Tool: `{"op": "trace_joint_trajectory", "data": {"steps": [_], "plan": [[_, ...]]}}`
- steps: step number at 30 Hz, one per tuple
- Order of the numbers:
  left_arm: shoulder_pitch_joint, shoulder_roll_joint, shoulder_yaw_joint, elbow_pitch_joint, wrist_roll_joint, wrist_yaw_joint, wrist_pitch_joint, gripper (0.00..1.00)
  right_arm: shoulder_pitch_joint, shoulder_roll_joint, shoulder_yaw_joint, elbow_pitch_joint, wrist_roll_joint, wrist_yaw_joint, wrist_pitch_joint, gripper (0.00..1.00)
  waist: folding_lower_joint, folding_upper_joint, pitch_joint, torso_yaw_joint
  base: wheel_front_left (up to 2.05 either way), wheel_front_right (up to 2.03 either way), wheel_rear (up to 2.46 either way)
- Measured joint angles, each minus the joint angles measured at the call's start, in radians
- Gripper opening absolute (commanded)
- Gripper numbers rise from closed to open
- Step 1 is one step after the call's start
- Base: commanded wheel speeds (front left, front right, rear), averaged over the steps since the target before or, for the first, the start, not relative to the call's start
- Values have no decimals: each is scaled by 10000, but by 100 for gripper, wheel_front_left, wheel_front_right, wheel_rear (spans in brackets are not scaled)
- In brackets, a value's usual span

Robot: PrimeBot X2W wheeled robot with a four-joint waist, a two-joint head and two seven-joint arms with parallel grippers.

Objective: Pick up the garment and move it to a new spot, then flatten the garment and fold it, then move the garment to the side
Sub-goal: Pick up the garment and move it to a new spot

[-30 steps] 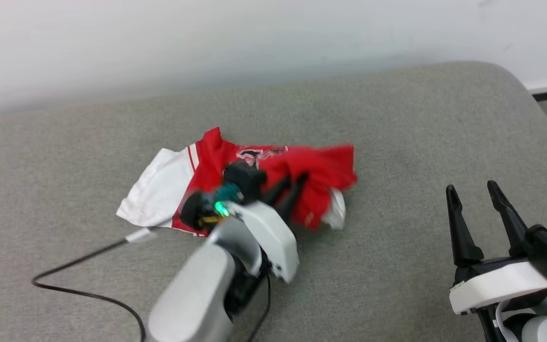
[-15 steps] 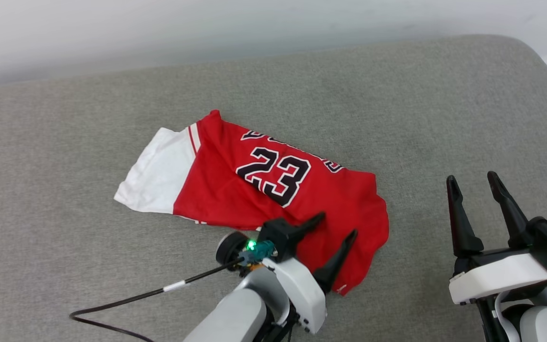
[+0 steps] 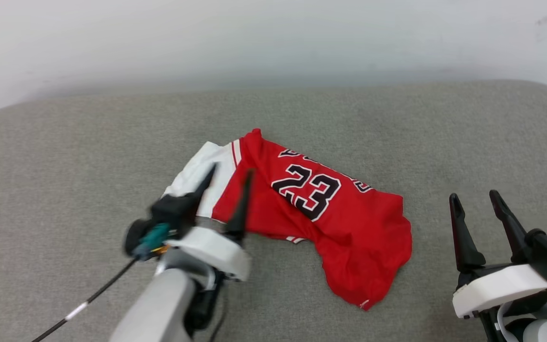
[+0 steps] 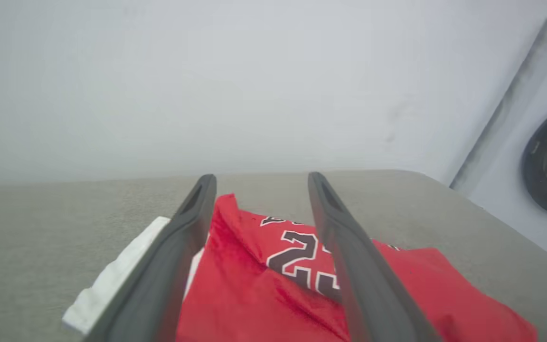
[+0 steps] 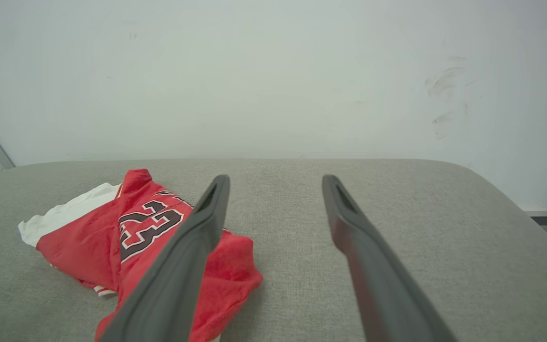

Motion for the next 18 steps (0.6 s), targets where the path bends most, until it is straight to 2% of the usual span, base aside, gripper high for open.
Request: {"op": "trace_joint_trajectory", "data": {"steps": [5, 10, 14, 18], "plan": [[816, 790, 989, -291, -44, 560, -111, 100, 232, 0, -15, 52, 0, 0, 111, 100, 0, 0, -334, 223, 0, 0, 0], [1886, 1499, 1532, -723, -69, 832, -117, 100, 485, 0, 36, 140, 6, 0, 207, 100, 0, 0, -698, 294, 0, 0, 0], [2509, 1756, 1565, -1072, -8, 1001, -61, 100, 707, 0, 44, 173, 6, 0, 265, 100, 0, 0, -963, 280, 0, 0, 0], [2892, 1766, 1490, -1384, -46, 1114, 82, 100, 868, 0, 52, 128, 6, 0, 334, 100, 0, 0, -1128, 232, 0, 0, 0]]}}
